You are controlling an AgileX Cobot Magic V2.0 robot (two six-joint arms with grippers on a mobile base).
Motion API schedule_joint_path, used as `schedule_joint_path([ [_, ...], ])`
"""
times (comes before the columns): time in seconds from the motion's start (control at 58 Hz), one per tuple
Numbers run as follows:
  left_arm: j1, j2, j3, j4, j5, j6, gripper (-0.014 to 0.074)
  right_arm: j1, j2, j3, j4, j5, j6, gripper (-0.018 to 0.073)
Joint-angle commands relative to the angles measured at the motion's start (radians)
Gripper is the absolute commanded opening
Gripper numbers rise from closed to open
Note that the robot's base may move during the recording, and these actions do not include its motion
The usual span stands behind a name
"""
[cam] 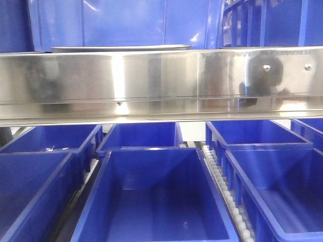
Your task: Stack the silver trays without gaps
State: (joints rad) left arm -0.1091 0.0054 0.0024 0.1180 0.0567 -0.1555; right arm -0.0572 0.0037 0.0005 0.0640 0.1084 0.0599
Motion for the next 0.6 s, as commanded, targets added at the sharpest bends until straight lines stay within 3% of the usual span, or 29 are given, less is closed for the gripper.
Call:
schedule_joint_path([
  [0.0, 0.004, -0.005, -0.002, -0.011, -0.003, 0.003, -0.0019, -0.001, -0.004, -0.001, 0.0, -0.012, -0.002, -0.0079],
  [0.586, 0.004, -0.005, -0.002, -0.011, -0.022, 0.003, -0.0019, -0.001, -0.004, -0.001, 0.0, -0.012, -0.002, -0.0079],
])
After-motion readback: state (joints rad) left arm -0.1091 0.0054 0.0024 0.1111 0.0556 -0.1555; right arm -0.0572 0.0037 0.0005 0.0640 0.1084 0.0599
